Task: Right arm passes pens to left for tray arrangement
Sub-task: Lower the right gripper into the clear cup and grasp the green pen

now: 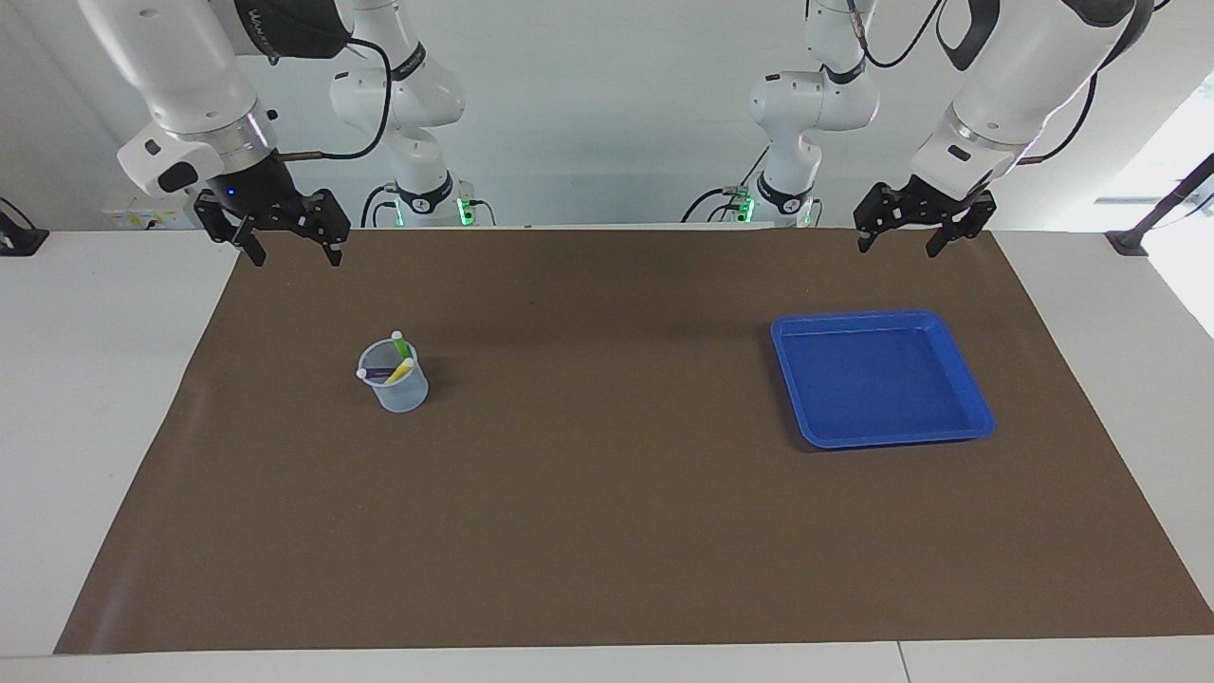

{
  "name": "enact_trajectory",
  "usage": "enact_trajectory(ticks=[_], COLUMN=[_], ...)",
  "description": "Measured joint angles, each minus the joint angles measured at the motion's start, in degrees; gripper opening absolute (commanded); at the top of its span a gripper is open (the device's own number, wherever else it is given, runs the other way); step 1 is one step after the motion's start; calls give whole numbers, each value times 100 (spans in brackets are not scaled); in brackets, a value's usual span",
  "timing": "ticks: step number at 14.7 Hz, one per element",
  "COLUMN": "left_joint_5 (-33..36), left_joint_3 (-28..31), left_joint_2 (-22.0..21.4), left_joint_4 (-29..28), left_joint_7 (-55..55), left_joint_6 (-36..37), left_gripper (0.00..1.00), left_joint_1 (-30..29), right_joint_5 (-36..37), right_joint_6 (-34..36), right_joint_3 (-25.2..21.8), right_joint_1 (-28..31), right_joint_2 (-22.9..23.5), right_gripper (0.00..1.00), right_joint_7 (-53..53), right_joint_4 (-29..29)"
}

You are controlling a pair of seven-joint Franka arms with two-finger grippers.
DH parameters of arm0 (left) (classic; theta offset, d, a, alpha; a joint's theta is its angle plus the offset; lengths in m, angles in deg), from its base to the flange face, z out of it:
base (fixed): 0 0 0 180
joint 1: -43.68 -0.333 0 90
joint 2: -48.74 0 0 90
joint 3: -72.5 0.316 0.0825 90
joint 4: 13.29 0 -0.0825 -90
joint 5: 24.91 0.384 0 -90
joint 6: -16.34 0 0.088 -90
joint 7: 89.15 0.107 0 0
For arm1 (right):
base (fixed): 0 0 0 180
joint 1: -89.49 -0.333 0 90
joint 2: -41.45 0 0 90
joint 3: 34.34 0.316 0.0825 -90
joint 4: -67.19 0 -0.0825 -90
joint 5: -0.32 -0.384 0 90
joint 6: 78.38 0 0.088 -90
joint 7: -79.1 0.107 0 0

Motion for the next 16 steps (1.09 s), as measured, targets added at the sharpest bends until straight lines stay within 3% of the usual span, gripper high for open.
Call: enact_trajectory(ticks=[10,16], left_joint_5=[0,-2], left_joint_3=[0,-2], left_joint_2=[-1,-1], left_joint_4=[0,0], left_joint_7=[0,0], left_joint_6=[0,0], left_gripper=[100,100], left_joint_1=[2,10], right_joint_5=[0,0], right_joint_6=[-172,-1692], right_joint_3=[1,18], right_joint_1=[-3,-35], right_joint_2=[-72,-427], right_gripper=[100,100], right_joint_7=[25,254], right_joint_4=[243,1844])
